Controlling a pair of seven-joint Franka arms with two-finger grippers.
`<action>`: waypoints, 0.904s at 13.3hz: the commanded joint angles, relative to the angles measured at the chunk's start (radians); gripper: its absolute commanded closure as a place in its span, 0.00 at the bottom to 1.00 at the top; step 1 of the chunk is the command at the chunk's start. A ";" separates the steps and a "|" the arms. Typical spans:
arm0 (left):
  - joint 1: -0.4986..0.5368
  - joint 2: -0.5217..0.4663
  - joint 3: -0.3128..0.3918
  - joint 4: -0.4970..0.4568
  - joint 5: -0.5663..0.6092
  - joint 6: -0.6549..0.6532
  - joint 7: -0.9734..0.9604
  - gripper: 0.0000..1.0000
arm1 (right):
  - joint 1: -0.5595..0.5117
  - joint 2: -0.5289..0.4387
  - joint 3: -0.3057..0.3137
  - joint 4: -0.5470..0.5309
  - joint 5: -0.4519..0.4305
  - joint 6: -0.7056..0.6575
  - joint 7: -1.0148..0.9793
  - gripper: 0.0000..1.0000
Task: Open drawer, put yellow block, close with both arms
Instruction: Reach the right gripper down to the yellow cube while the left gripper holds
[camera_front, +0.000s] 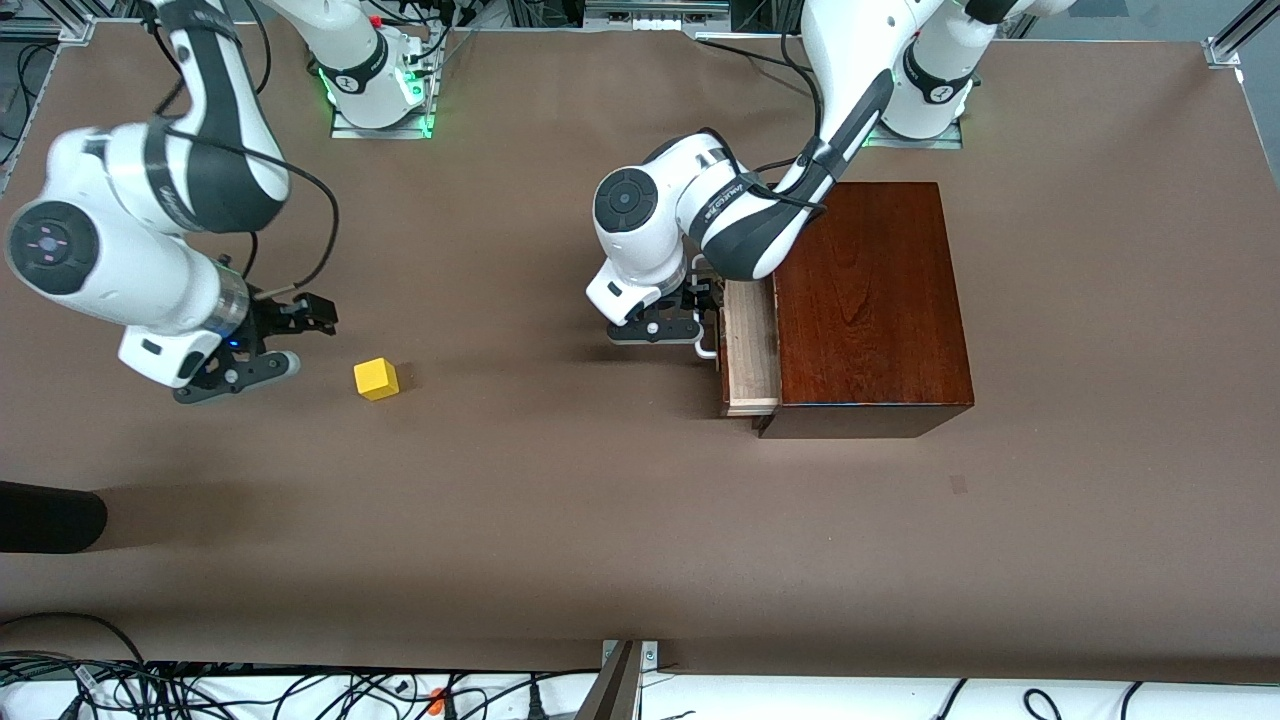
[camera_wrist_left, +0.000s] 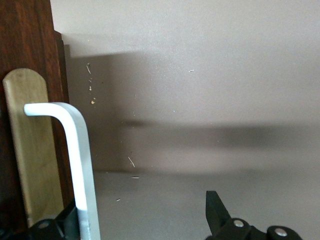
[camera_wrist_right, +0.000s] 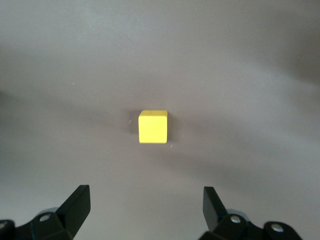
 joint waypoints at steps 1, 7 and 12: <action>-0.020 0.097 -0.017 0.097 -0.045 0.112 0.001 0.00 | -0.006 0.007 0.003 -0.162 -0.002 0.218 -0.012 0.00; -0.022 0.098 -0.020 0.151 0.006 -0.014 0.002 0.00 | -0.004 0.071 0.012 -0.306 -0.002 0.493 -0.012 0.00; -0.035 0.098 -0.019 0.191 0.017 -0.062 0.001 0.00 | 0.000 0.182 0.013 -0.323 -0.001 0.662 -0.007 0.00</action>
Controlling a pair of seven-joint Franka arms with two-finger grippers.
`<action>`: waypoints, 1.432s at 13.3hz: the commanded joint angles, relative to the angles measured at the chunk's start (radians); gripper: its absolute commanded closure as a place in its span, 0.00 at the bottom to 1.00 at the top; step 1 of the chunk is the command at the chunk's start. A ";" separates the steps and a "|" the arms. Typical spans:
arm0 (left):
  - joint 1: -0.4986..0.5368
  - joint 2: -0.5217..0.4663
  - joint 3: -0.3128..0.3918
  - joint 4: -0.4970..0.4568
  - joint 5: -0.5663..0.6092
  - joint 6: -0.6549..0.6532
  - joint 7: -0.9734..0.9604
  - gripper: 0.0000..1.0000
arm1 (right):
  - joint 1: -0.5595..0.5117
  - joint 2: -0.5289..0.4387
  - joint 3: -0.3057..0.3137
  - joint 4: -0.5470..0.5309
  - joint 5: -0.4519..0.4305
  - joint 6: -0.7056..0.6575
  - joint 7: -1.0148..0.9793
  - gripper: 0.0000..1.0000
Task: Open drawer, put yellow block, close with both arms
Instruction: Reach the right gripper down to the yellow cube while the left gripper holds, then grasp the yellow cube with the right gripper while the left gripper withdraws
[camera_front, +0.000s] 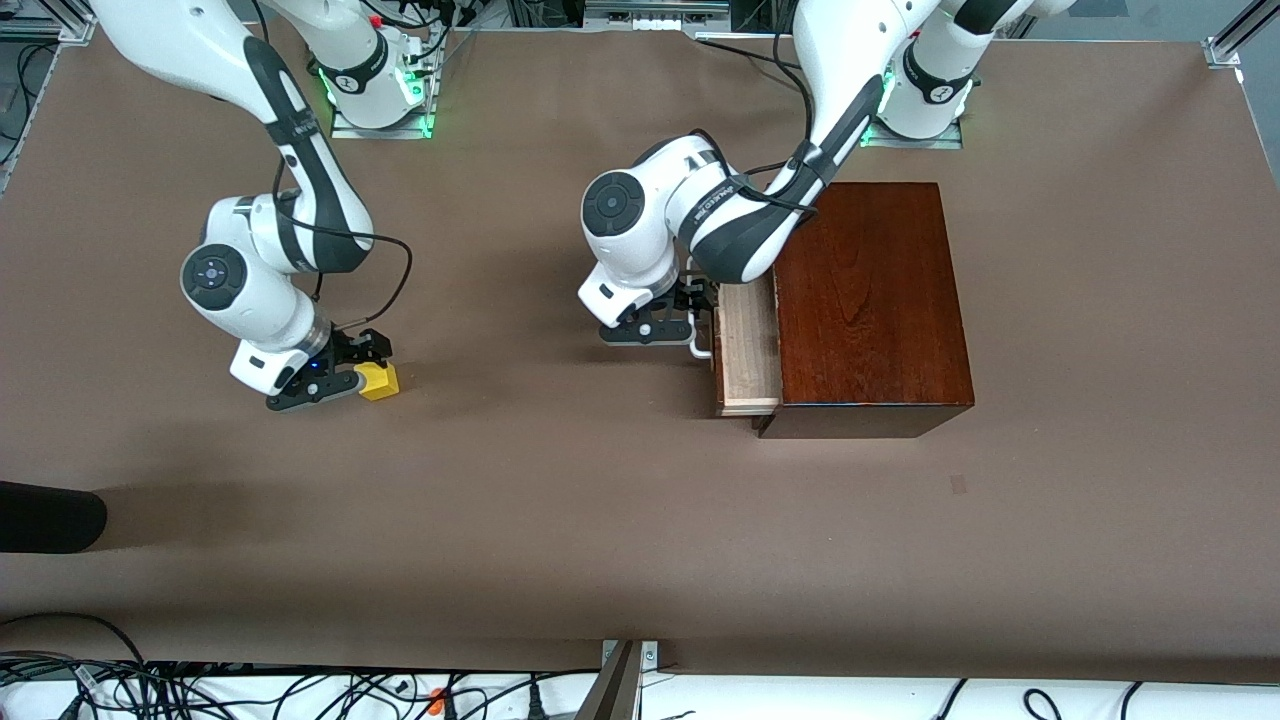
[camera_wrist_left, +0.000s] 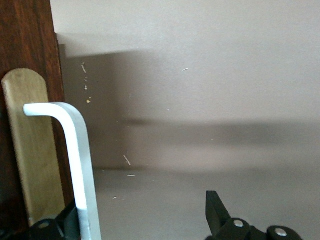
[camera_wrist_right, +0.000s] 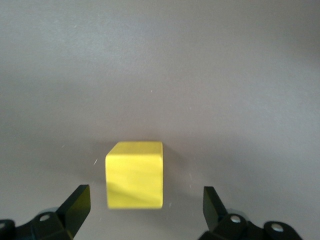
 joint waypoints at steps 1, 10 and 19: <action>-0.017 0.053 -0.013 0.110 0.010 -0.009 0.004 0.00 | -0.001 0.047 0.005 -0.007 -0.001 0.071 -0.006 0.00; -0.015 0.004 -0.016 0.115 0.082 -0.210 0.006 0.00 | -0.002 0.049 0.019 -0.013 -0.001 0.070 0.014 0.57; 0.187 -0.303 -0.024 0.112 -0.045 -0.448 0.217 0.00 | 0.002 0.020 0.093 0.084 -0.005 -0.010 -0.007 1.00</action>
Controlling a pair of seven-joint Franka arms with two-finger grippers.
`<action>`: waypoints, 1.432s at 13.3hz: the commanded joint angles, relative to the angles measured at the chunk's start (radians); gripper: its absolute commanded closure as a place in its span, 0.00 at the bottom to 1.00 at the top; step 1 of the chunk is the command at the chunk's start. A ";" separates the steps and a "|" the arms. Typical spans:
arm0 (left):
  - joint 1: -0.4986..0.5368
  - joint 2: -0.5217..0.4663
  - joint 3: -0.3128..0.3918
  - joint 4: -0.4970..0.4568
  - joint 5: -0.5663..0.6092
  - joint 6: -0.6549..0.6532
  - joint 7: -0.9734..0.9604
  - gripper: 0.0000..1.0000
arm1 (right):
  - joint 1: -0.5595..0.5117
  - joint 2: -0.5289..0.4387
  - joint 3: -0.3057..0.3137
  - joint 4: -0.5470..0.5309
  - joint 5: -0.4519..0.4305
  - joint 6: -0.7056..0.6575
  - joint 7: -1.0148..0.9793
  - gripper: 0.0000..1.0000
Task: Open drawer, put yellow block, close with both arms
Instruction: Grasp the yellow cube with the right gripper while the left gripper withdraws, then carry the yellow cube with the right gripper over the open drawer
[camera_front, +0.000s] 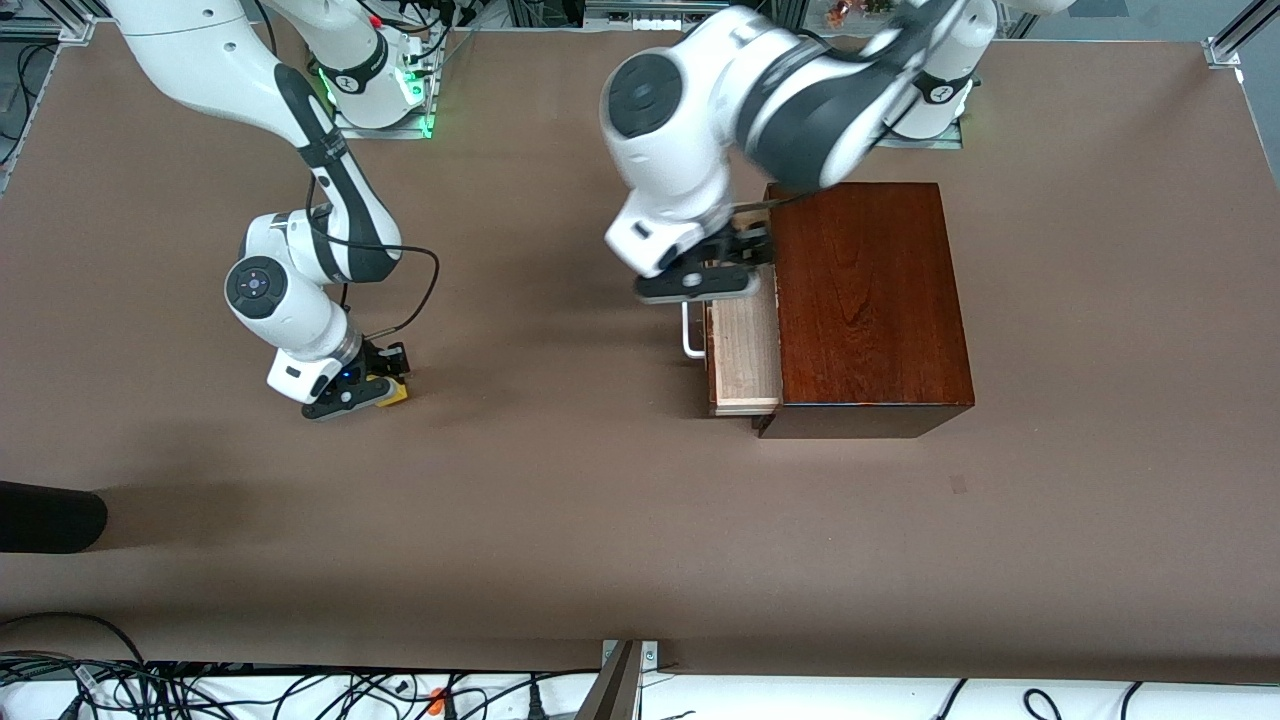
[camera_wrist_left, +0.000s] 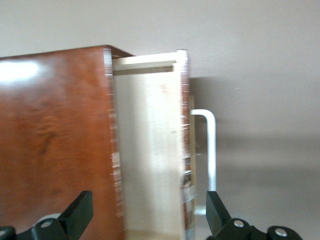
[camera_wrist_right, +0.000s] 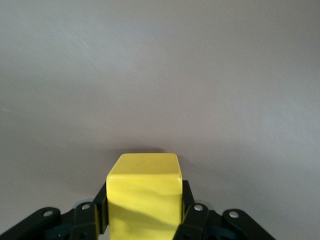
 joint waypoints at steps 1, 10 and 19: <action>0.144 -0.101 -0.011 -0.026 -0.102 -0.064 0.126 0.00 | 0.000 -0.035 0.046 0.092 -0.012 -0.116 -0.010 1.00; 0.473 -0.390 0.082 -0.287 -0.179 0.022 0.660 0.00 | 0.203 -0.027 0.201 0.466 -0.060 -0.469 -0.064 1.00; 0.473 -0.555 0.227 -0.543 -0.188 0.173 0.835 0.00 | 0.607 0.091 0.200 0.738 -0.194 -0.537 -0.001 1.00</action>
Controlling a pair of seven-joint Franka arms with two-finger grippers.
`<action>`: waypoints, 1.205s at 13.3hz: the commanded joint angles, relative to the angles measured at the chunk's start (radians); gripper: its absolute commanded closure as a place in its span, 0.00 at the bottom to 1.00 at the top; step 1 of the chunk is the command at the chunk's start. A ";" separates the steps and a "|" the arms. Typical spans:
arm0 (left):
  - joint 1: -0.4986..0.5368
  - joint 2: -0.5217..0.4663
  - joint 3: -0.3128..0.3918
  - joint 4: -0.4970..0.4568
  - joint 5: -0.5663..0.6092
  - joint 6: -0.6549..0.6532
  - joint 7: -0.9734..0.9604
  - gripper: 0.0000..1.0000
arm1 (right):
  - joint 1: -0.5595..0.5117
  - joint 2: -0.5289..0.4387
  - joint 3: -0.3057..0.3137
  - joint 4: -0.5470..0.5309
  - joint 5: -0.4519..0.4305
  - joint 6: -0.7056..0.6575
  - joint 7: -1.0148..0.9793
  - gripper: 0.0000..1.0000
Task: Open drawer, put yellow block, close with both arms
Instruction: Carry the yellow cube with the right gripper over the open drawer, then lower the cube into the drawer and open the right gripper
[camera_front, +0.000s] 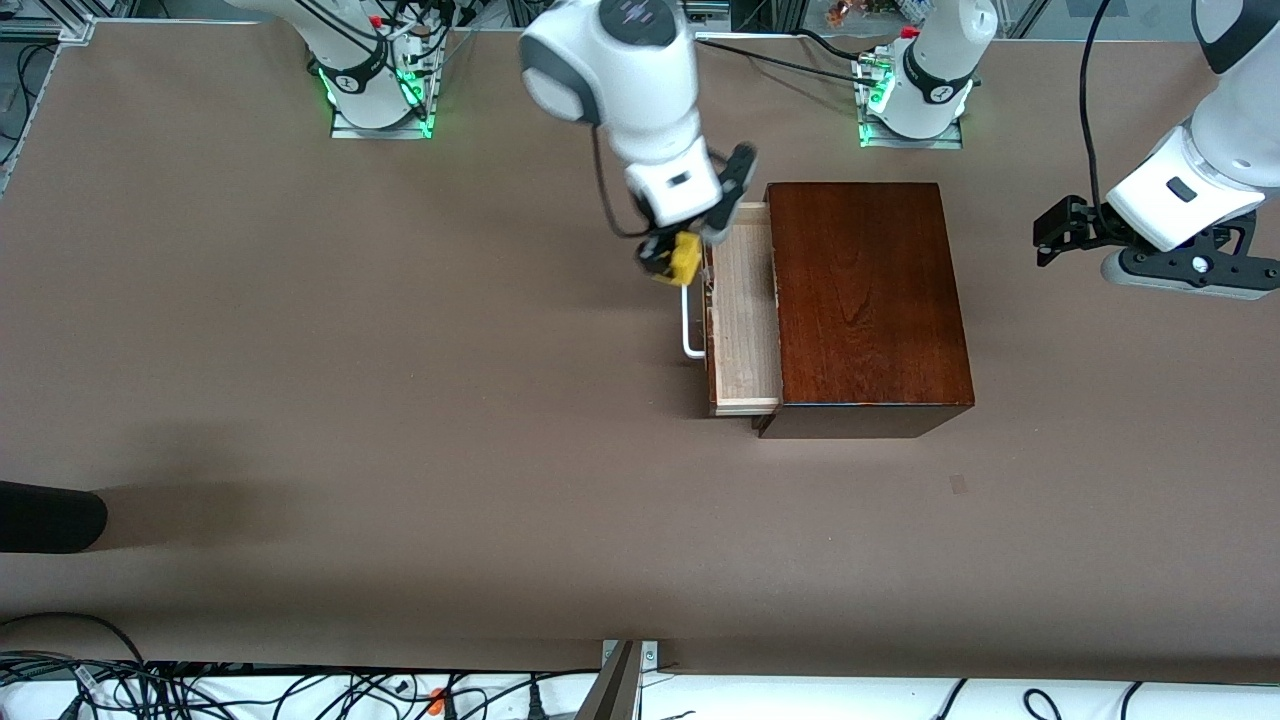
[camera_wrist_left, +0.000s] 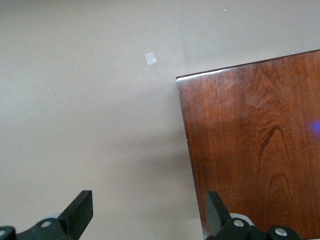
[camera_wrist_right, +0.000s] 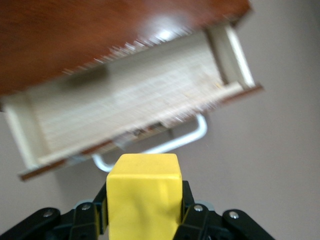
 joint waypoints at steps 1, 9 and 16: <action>0.001 -0.036 -0.006 -0.037 -0.021 -0.002 0.018 0.00 | 0.073 0.059 -0.009 0.077 -0.028 -0.019 0.099 1.00; 0.004 -0.010 -0.007 0.006 -0.027 -0.028 0.008 0.00 | 0.185 0.255 -0.014 0.234 -0.203 -0.046 -0.034 1.00; 0.002 -0.001 -0.007 0.021 -0.036 -0.031 0.009 0.00 | 0.157 0.289 -0.020 0.263 -0.200 -0.022 -0.175 1.00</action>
